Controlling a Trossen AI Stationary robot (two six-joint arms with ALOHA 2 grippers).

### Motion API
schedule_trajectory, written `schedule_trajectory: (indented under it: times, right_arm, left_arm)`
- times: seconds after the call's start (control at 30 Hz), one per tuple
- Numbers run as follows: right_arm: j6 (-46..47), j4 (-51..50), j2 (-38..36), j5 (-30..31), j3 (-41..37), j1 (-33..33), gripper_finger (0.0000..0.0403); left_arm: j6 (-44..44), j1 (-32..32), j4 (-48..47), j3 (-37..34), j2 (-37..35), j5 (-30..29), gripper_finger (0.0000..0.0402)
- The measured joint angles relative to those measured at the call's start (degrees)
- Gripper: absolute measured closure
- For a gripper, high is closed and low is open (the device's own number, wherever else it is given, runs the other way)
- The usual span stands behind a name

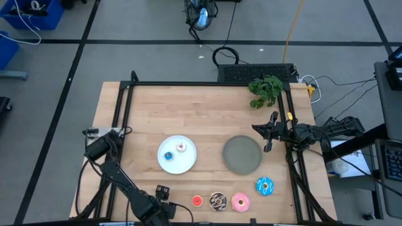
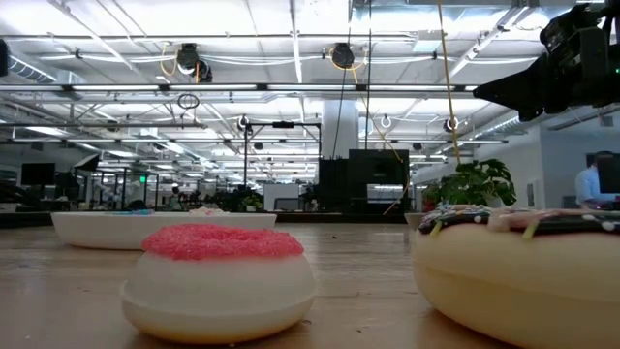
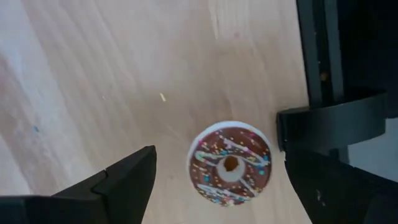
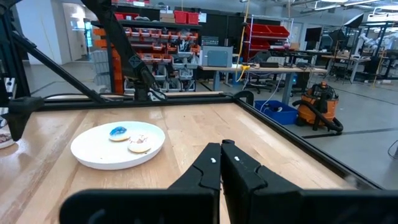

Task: Pick & Place donuts
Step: Put the small brown donut on the white plate

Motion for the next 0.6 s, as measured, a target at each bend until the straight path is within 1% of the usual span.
schedule_trajectory:
  times: [0.27,0.6]
  right_arm:
    - [0.0,0.02,0.0,0.07,-0.01,0.0,0.0403]
    - [0.02,0.02,0.0,0.09,0.01,-0.01,0.0403]
  left_arm:
    - [0.19,0.24,-0.52,0.0,0.01,1.32,0.005]
    - [0.2,0.76,-0.46,0.0,0.02,1.31,0.005]
